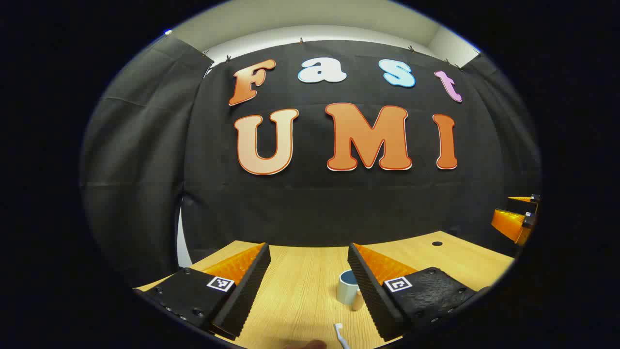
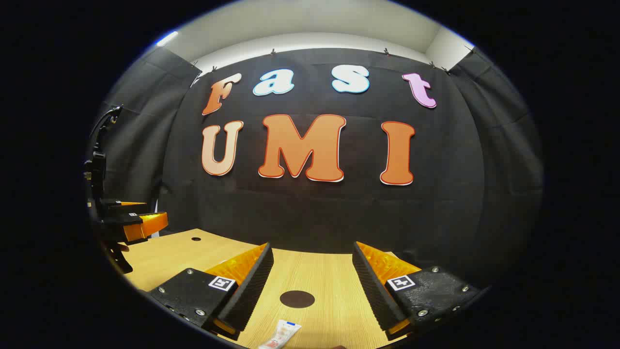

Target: Put the toothbrush and toothpaste on the desktop into the cup, then pick up the cup and place it on the coaster on the desktop.

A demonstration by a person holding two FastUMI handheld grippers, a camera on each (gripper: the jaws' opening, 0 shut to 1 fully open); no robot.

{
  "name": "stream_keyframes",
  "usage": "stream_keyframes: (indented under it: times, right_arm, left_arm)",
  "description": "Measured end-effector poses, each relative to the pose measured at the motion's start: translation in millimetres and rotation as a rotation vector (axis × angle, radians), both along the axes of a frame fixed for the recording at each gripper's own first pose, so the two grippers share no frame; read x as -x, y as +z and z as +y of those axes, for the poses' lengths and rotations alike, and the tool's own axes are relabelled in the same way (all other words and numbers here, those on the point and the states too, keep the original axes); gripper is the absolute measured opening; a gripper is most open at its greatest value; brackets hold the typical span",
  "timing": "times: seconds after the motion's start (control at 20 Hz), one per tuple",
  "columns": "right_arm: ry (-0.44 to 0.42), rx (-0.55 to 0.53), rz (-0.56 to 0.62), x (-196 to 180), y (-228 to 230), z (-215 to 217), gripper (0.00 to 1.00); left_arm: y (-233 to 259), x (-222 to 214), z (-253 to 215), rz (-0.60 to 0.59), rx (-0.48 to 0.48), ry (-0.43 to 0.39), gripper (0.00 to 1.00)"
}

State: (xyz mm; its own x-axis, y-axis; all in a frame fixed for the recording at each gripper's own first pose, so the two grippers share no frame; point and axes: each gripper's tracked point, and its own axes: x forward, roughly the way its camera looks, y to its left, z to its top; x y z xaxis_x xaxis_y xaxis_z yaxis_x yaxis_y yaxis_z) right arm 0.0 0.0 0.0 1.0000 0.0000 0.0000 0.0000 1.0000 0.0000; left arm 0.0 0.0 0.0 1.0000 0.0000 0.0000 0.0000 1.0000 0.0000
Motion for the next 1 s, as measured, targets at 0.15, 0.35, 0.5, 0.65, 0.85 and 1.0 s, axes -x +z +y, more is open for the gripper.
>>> stream_keyframes:
  times: [0.15,0.35,0.5,0.65,0.85,1.0]
  right_arm:
    - [0.003,-0.006,-0.011,-5.8,8.7,5.1,0.98]
    - [0.016,-0.011,0.004,-9.6,3.2,9.2,0.98]
    - [0.014,-0.004,0.021,-12.1,-1.7,9.0,0.98]
    - [0.035,-0.021,0.024,-12.5,1.7,13.7,0.98]
    - [0.046,-0.006,0.031,-14.5,2.1,18.1,0.98]
    - [0.051,0.009,0.1,-17.2,-18.5,21.0,0.98]
  left_arm:
    - [1.3,-5.8,-1.8,0.006,0.013,-0.009,0.96]
    - [1.1,-7.4,-10.9,0.016,0.029,-0.033,0.96]
    - [4.8,-10.8,-8.5,0.019,0.014,-0.025,0.97]
    - [10.7,-10.3,-6.5,0.009,0.016,-0.01,0.97]
    - [12.0,-10.9,-10.1,0.01,0.032,-0.01,0.97]
    - [-0.8,-13.4,-18.7,0.064,0.043,-0.045,0.97]
